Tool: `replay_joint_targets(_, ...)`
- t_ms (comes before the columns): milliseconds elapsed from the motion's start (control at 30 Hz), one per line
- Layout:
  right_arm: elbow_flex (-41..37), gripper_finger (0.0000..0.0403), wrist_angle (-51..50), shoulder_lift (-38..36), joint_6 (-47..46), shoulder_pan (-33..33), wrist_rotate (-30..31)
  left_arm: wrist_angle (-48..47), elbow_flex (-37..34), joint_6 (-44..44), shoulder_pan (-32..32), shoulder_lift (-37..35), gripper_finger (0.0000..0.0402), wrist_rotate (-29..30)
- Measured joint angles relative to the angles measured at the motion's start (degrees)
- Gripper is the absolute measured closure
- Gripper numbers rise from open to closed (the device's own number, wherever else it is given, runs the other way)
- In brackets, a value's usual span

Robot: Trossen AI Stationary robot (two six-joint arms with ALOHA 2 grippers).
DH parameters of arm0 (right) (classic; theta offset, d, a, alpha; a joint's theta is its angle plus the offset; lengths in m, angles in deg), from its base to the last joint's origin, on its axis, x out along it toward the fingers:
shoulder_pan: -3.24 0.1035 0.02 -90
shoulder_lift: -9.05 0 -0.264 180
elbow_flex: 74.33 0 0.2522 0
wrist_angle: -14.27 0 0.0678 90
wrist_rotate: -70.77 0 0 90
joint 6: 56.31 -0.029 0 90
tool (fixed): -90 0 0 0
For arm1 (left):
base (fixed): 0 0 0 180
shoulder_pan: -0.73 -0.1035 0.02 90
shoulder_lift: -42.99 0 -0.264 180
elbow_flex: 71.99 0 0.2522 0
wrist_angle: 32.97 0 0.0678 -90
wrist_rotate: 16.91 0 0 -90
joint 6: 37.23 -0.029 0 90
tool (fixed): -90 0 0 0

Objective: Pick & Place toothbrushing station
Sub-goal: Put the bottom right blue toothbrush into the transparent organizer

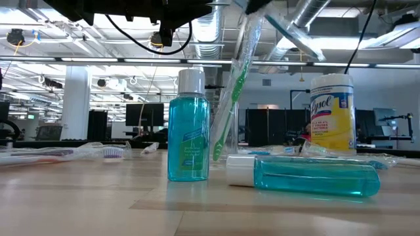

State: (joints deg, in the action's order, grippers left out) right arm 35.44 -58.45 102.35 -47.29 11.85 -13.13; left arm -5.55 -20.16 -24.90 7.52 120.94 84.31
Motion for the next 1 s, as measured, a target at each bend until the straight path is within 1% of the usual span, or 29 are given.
replay_joint_targets(67, 1.5, 0.0380, 0.2, 0.0, 0.0, -0.2, 0.0, 0.0, 0.0, 0.0, 0.0, 0.0, 0.0311, -0.1)
replay_joint_targets(233, 3.7, 0.0396, 2.9, 0.0, 0.5, -0.6, 0.0, 0.0, 0.0, 0.0, 0.0, 0.0, 0.0311, -0.1)
replay_joint_targets(400, 3.7, 0.0382, 8.2, -1.1, 0.8, -0.9, -0.1, 0.0, 0.0, 0.0, 0.0, 0.0, 0.0311, -0.1)
replay_joint_targets(567, 3.7, 0.0396, 11.8, -3.6, 1.9, -0.9, -0.7, 0.0, 0.0, 0.0, 0.0, 0.0, 0.0311, 0.0)
replay_joint_targets(667, 3.6, 0.0389, 13.4, -5.2, 1.6, -0.5, -1.7, 0.0, 0.0, 0.0, 0.0, 0.0, 0.0311, 0.0)
replay_joint_targets(767, 2.2, 0.0383, 16.5, -6.5, 1.5, 0.1, -1.8, 0.1, 0.0, 0.0, 0.0, 0.0, 0.0311, 0.0)
replay_joint_targets(833, 0.8, 0.0389, 18.4, -7.0, 1.5, 0.1, -1.8, 0.1, 0.0, 0.0, 0.0, 0.0, 0.0311, 0.0)
replay_joint_targets(933, -2.3, 0.0397, 20.9, -8.4, 1.5, 0.0, -1.8, 0.1, 0.0, 0.0, 0.0, 0.0, 0.0311, 0.2)
replay_joint_targets(1000, -4.8, 0.0392, 23.3, -9.5, 1.5, 0.0, -1.8, 0.1, 0.0, 0.0, 0.0, 0.0, 0.0311, 0.2)
